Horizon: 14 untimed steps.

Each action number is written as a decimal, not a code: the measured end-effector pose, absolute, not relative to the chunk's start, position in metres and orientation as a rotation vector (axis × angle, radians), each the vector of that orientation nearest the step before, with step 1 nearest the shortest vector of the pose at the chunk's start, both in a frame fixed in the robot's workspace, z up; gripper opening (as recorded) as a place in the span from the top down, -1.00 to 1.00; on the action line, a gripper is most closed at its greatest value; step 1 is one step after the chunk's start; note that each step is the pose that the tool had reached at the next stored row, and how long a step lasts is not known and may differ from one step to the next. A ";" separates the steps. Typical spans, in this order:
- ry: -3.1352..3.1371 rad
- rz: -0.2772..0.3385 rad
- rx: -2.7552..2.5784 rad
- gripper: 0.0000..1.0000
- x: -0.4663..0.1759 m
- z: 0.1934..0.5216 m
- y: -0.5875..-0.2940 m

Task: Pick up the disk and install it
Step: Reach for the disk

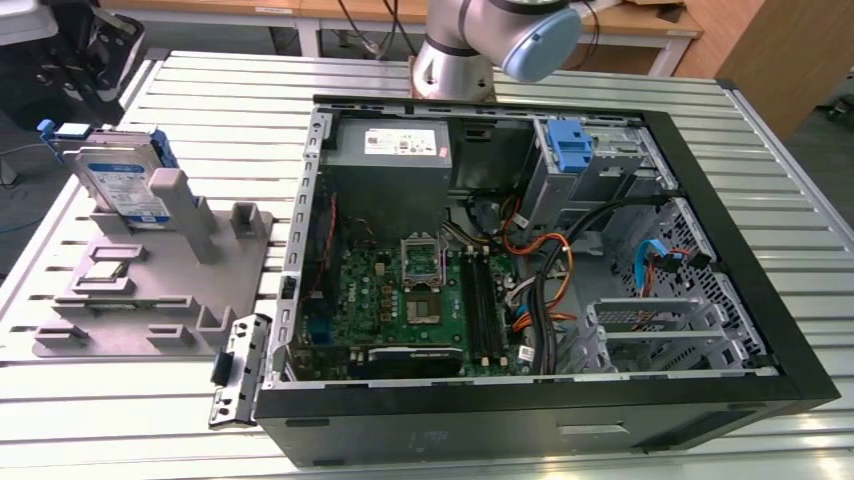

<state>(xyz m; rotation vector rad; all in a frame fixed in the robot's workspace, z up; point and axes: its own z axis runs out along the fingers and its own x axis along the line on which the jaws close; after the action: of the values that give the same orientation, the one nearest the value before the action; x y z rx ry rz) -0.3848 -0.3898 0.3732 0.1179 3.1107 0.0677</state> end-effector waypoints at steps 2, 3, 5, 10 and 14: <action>3.110 0.068 0.118 0.80 -0.389 0.371 -0.386; 3.110 0.068 0.118 0.80 -0.391 0.371 -0.384; 3.111 0.068 0.118 0.80 -0.396 0.370 -0.381; 3.111 0.068 0.118 0.80 -0.404 0.366 -0.373; 3.111 0.068 0.118 0.80 -0.408 0.362 -0.367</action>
<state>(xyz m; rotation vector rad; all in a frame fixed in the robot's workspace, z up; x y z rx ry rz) -0.4084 -0.3671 0.3622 0.1179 3.1115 0.0679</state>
